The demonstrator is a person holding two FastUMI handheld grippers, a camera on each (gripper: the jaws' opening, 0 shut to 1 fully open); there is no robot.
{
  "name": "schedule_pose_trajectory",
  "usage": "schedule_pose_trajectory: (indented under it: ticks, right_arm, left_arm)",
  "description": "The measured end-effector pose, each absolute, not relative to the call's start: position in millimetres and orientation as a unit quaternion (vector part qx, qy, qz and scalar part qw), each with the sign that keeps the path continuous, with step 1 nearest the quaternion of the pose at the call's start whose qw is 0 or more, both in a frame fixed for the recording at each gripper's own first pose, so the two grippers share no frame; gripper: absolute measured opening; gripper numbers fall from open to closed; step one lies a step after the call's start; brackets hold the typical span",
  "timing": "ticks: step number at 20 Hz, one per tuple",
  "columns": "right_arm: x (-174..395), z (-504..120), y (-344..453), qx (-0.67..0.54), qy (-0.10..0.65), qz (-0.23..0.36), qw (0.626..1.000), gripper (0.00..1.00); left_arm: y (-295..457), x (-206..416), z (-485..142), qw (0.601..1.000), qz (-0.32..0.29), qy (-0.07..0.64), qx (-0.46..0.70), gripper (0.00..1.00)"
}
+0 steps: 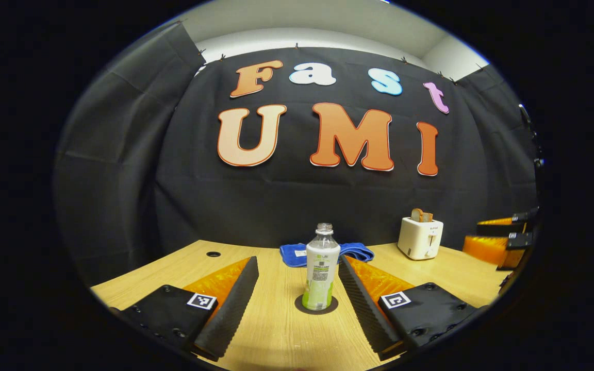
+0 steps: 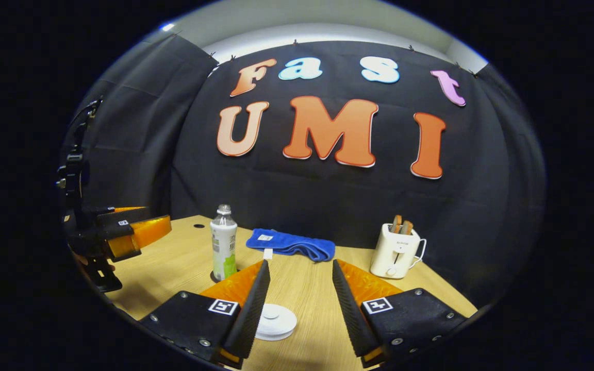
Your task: Open the teacup lid with one hand, grasp the water bottle and pour water into the teacup with the other hand; after pouring, place the water bottle on the coaster and then close the teacup lid.
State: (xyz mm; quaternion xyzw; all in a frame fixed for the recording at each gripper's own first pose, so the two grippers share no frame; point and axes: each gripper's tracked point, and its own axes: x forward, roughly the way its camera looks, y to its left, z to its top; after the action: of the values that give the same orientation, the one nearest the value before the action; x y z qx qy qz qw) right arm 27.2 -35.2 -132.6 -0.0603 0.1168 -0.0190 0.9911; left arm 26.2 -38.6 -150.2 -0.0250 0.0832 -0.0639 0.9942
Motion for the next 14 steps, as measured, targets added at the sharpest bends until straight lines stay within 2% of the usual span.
schedule_pose_trajectory:
  ticks: [3, 9, 14]
  right_arm:
    - [23, -105, -37, -0.061, 0.082, -0.033, 0.994, 0.81]
    - [7, -62, -41, -0.06, 0.046, -0.054, 0.996, 0.86]
    - [0, -48, -43, -0.058, 0.041, -0.063, 0.995, 0.89]
  left_arm:
    - [-32, 15, -135, 0.995, -0.062, 0.073, -0.016, 1.0]
    - [-31, 3, -99, 0.994, -0.081, 0.057, -0.048, 1.0]
    - [-13, -8, -61, 0.997, -0.056, 0.033, -0.028, 0.98]
